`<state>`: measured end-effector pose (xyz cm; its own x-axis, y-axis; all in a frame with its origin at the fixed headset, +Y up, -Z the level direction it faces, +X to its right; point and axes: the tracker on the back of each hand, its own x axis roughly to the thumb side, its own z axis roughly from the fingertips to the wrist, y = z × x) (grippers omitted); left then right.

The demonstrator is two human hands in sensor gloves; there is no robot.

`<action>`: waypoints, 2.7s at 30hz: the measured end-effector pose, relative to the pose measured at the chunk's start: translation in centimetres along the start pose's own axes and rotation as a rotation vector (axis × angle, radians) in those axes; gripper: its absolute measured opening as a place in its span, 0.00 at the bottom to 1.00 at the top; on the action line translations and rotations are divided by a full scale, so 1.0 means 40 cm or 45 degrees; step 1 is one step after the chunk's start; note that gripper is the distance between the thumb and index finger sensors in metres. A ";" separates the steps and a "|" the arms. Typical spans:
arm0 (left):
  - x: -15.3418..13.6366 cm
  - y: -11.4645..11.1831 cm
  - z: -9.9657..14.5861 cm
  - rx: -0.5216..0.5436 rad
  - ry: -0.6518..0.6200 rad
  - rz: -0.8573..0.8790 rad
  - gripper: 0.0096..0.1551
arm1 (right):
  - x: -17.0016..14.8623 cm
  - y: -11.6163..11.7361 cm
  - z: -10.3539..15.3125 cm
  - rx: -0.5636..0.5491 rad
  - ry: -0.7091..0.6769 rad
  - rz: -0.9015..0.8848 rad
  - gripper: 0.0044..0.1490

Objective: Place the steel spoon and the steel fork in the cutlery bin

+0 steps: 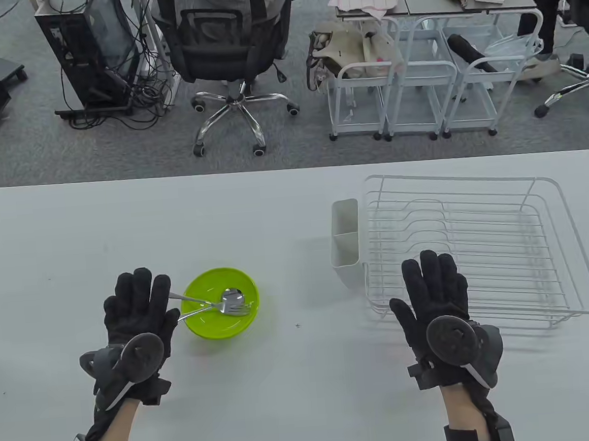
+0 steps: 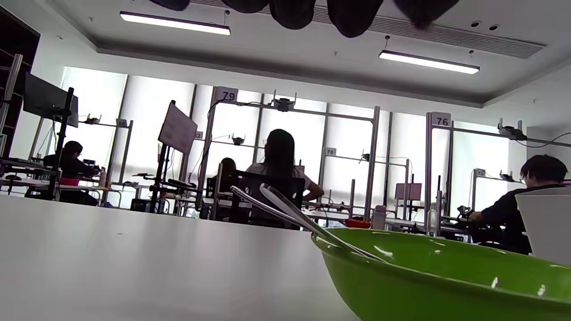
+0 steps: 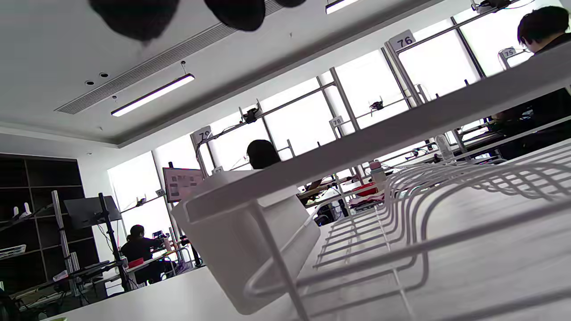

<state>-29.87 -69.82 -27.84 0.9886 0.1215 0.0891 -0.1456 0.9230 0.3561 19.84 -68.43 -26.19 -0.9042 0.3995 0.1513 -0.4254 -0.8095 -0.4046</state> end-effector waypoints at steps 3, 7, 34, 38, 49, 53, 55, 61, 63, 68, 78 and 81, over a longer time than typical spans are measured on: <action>0.000 -0.002 0.000 0.000 0.000 0.008 0.37 | 0.001 0.001 0.001 -0.005 -0.004 0.004 0.46; 0.002 -0.001 0.000 -0.009 -0.004 0.000 0.37 | 0.001 0.003 0.001 0.006 -0.005 -0.005 0.46; -0.099 0.005 -0.075 -0.183 0.178 0.192 0.37 | -0.013 -0.001 -0.001 0.057 0.052 -0.096 0.45; -0.136 -0.012 -0.129 -0.280 0.231 0.192 0.37 | -0.014 -0.003 -0.002 0.056 0.050 -0.107 0.45; -0.181 -0.102 -0.208 -0.657 0.434 0.374 0.33 | -0.024 0.003 -0.004 0.094 0.071 -0.135 0.45; -0.178 -0.127 -0.217 -0.726 0.504 0.454 0.33 | -0.025 0.003 -0.004 0.103 0.077 -0.140 0.45; -0.175 -0.137 -0.220 -0.801 0.518 0.487 0.33 | -0.025 0.003 -0.004 0.106 0.078 -0.141 0.45; -0.166 -0.145 -0.230 -0.847 0.548 0.526 0.31 | -0.026 0.003 -0.005 0.106 0.079 -0.152 0.46; -0.164 -0.143 -0.232 -0.857 0.555 0.523 0.30 | -0.027 0.003 -0.005 0.107 0.079 -0.153 0.46; -0.163 -0.128 -0.234 -0.811 0.591 0.587 0.23 | -0.025 0.003 -0.005 0.109 0.076 -0.171 0.46; -0.148 -0.037 -0.249 -0.692 0.533 0.724 0.21 | -0.030 0.003 -0.005 0.106 0.086 -0.182 0.46; -0.131 0.005 -0.254 -0.619 0.497 0.768 0.21 | -0.030 0.002 -0.005 0.103 0.087 -0.186 0.46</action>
<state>-34.70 -66.54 -37.69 0.7034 0.6751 -0.2225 -0.7047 0.7033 -0.0940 20.89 -68.90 -26.57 -0.8288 0.5416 0.1404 -0.5564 -0.7716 -0.3083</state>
